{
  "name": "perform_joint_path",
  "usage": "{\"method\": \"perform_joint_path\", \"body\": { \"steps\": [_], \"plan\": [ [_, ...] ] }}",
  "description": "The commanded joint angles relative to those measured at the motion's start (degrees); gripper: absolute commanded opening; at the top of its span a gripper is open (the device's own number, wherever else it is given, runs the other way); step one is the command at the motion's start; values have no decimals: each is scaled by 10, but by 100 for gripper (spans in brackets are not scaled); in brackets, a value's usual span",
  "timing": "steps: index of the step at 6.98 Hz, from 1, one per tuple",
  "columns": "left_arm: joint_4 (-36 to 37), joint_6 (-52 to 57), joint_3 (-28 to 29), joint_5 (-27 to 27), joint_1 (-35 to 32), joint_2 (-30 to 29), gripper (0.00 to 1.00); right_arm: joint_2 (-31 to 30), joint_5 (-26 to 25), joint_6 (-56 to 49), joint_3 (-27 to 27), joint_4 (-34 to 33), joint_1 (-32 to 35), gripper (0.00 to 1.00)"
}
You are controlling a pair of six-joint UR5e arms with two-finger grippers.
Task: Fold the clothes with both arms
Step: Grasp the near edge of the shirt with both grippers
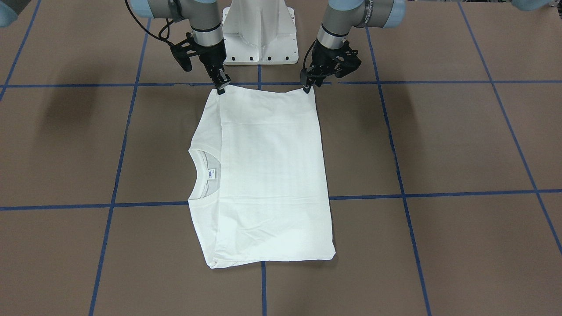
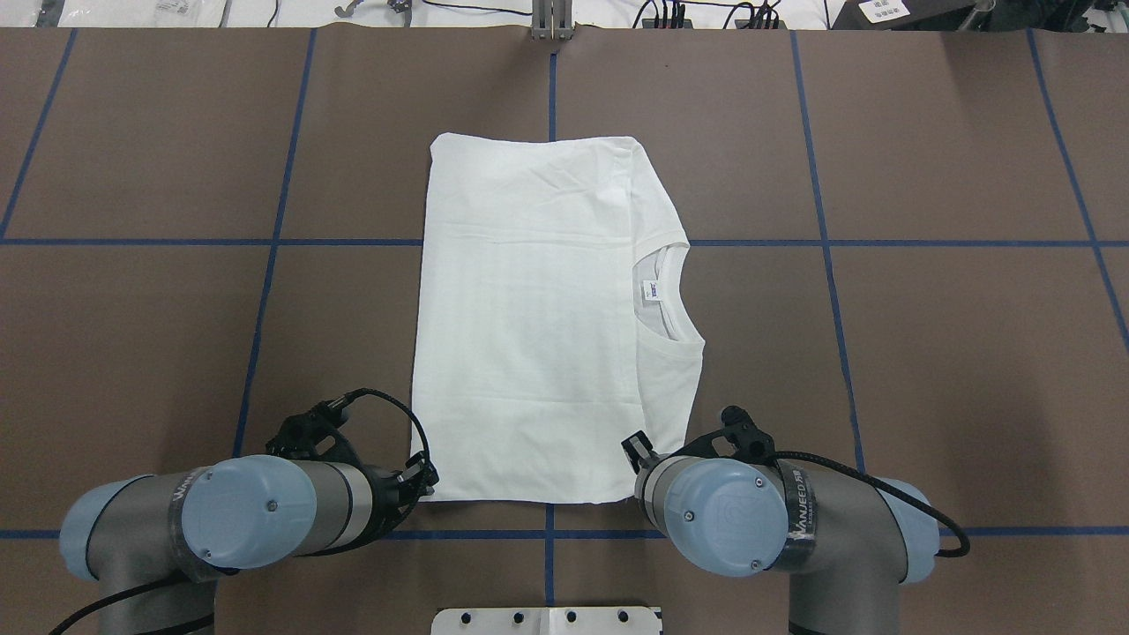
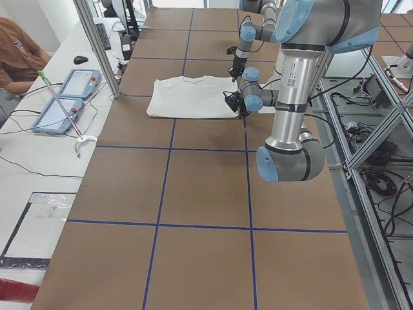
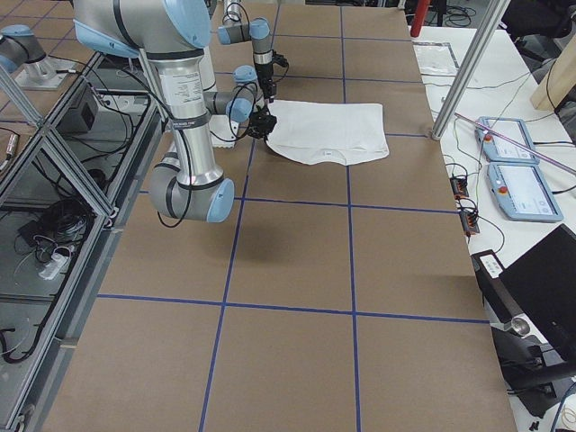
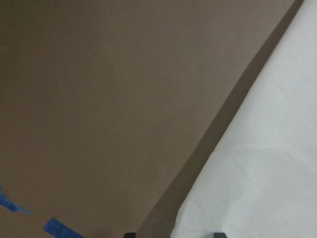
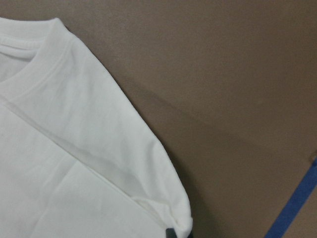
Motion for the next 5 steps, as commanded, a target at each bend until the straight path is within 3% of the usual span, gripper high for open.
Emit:
{"method": "perform_joint_path", "body": {
  "steps": [1,4,5],
  "plan": [
    [-1,-24,-1,13,1,-1,0,1,1,0,1,0,0,0],
    [-2,-36,-13,32,1,-4,0,-1,2,-2,1,0,1,0],
    [1,-37,-48,29,1,-1,0,-4,0,0,9,0,0,0]
  ]
}}
